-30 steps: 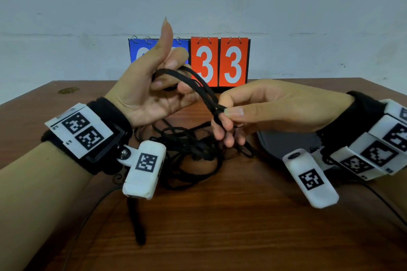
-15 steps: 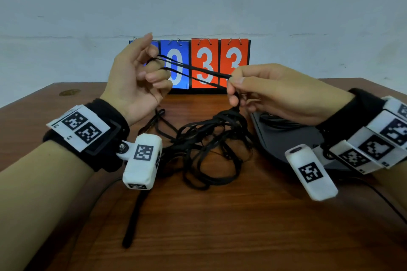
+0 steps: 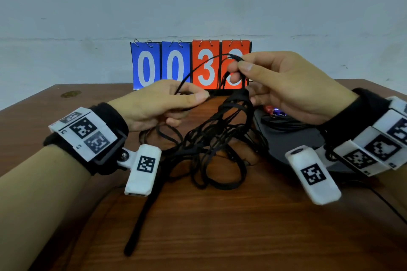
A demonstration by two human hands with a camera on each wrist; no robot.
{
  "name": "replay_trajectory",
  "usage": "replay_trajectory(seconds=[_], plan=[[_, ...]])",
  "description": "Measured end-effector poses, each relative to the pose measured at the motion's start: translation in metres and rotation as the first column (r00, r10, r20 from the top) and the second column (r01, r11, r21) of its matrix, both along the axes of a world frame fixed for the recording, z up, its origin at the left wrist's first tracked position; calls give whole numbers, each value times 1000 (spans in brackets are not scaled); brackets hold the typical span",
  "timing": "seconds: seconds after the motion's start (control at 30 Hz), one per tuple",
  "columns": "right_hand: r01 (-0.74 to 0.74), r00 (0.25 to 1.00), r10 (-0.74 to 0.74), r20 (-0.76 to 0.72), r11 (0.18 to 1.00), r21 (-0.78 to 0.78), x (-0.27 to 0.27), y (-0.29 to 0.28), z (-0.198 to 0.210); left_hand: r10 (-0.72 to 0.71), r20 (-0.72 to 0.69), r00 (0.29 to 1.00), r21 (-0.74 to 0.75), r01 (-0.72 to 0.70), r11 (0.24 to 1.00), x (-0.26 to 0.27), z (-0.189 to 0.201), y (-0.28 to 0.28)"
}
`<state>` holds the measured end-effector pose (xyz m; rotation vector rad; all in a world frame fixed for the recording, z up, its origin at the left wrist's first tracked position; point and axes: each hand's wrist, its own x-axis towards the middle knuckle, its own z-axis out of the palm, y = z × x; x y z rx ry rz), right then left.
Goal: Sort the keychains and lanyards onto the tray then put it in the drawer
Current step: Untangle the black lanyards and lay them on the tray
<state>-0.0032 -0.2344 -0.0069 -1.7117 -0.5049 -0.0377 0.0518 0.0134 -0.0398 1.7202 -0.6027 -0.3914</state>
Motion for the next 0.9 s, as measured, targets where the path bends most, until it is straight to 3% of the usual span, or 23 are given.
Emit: replay_trajectory(seconds=[0.1, 0.17, 0.4, 0.47, 0.6, 0.73, 0.9], plan=[[75, 996, -73, 54, 997, -34, 0, 1, -2, -35, -12, 999, 115, 36, 993, -1, 1, 3], [96, 993, -93, 67, 994, -59, 0, 3, -5, -129, -48, 991, 176, 135, 975, -6, 2, 5], [93, 995, -91, 51, 994, -52, -1, 7, -7, -334, -104, 937, 109, 344, 933, -11, 0, 1], [80, 996, -76, 51, 995, -68, -3, 7, -7, -291, -85, 953, 129, 300, 945, -11, -2, 0], [73, 995, -67, 69, 993, -89, -6, 8, -7, -96, 59, 994, 332, 71, 941, -5, -4, 1], [103, 986, -88, 140, 990, -98, -3, 5, -7, -155, 18, 988, 286, 143, 947, -13, -2, 0], [34, 995, -34, 92, 999, -6, 1, 2, -7, -260, -87, 962, 153, 271, 950, -15, 1, -4]])
